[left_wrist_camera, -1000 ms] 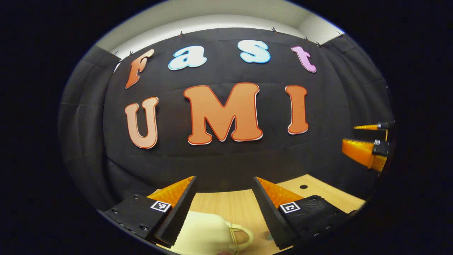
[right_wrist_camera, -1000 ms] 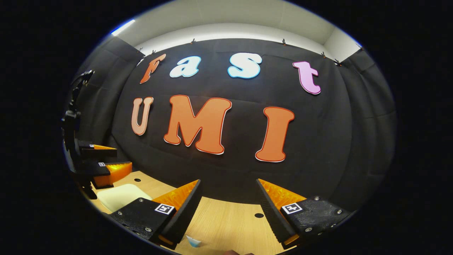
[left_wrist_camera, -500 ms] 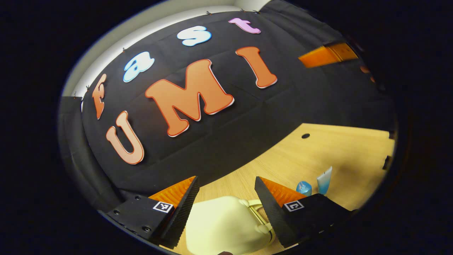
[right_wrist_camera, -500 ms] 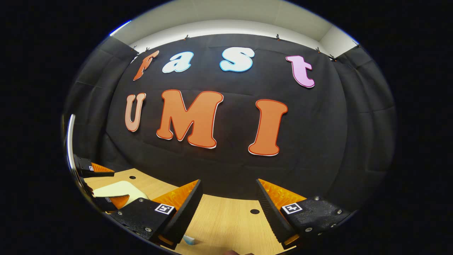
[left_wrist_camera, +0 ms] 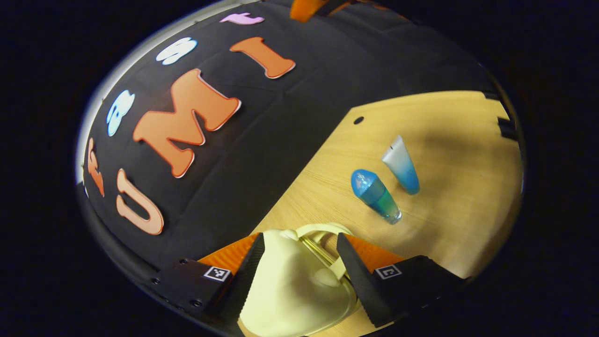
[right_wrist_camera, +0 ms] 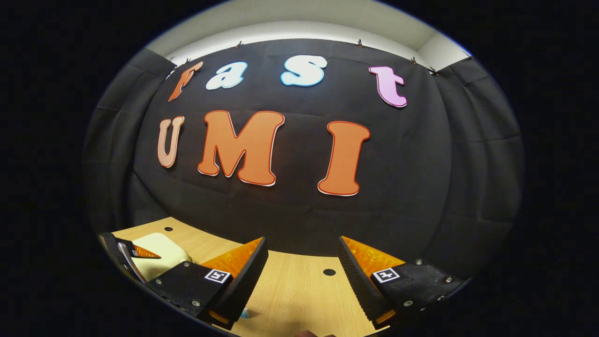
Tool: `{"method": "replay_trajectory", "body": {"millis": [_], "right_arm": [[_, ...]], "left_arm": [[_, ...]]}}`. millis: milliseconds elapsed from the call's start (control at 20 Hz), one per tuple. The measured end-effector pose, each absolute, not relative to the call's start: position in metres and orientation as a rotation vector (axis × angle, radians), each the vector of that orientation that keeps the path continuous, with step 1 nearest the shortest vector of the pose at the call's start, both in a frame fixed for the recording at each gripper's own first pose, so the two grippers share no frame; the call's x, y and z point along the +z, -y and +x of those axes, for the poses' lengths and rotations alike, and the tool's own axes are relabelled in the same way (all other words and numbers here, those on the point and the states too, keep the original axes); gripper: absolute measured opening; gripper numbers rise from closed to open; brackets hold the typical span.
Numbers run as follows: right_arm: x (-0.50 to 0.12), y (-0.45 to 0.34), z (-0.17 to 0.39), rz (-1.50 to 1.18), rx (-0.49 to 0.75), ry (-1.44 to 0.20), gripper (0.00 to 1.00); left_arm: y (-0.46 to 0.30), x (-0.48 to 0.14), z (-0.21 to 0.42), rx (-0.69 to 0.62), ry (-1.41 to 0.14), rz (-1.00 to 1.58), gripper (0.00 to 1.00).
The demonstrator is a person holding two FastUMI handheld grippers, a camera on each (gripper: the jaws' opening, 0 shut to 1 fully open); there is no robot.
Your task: First open the suitcase, pack the skin care products into it, and then close the suitcase.
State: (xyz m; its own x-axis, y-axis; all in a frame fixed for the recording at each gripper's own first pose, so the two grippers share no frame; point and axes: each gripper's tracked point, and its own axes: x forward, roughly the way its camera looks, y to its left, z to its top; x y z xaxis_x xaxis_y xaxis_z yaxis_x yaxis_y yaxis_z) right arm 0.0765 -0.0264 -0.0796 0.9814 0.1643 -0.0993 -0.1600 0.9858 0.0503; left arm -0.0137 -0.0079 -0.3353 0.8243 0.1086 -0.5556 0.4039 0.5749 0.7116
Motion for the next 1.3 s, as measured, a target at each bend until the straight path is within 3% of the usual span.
{"method": "replay_trajectory", "body": {"millis": [50,400,450,650,700,750,800,950,1000,1050,1150,1200,1300], "right_arm": [[-0.079,0.027,0.077,0.038,0.163,-0.098,0.95],[-0.084,0.039,0.079,0.044,0.156,-0.104,0.95],[-0.084,0.042,0.08,0.045,0.151,-0.099,0.95],[-0.091,0.048,0.083,0.067,0.148,-0.11,0.95],[-0.092,0.048,0.083,0.075,0.151,-0.112,0.95],[-0.093,0.048,0.084,0.079,0.156,-0.113,0.95],[-0.093,0.048,0.085,0.078,0.158,-0.112,0.95],[-0.093,0.055,0.085,0.074,0.161,-0.103,0.95],[-0.094,0.057,0.086,0.077,0.165,-0.103,0.95],[-0.096,0.059,0.085,0.081,0.168,-0.103,0.95],[-0.099,0.062,0.087,0.089,0.171,-0.104,0.95],[-0.101,0.063,0.088,0.094,0.175,-0.106,0.94],[-0.105,0.063,0.09,0.102,0.18,-0.11,0.95]], "left_arm": [[0.008,-0.344,-0.017,-0.2,-0.616,0.99,0.89],[0.022,-0.37,-0.028,-0.293,-0.677,1.148,0.81],[0.022,-0.372,-0.03,-0.293,-0.681,1.169,0.76],[0.014,-0.392,-0.025,-0.264,-0.75,1.229,0.73],[0.009,-0.399,-0.025,-0.26,-0.773,1.238,0.65],[0.008,-0.406,-0.024,-0.261,-0.794,1.256,0.41],[0.006,-0.411,-0.022,-0.254,-0.809,1.294,0.33],[-0.003,-0.422,-0.013,-0.206,-0.841,1.356,0.31],[0.001,-0.417,-0.012,-0.201,-0.827,1.365,0.25],[-0.003,-0.424,-0.009,-0.198,-0.847,1.361,0.11],[0.003,-0.408,-0.01,-0.178,-0.819,1.307,0.12],[-0.004,-0.402,-0.009,-0.151,-0.812,1.258,0.03],[-0.008,-0.377,-0.007,-0.095,-0.769,1.143,0.03]]}}
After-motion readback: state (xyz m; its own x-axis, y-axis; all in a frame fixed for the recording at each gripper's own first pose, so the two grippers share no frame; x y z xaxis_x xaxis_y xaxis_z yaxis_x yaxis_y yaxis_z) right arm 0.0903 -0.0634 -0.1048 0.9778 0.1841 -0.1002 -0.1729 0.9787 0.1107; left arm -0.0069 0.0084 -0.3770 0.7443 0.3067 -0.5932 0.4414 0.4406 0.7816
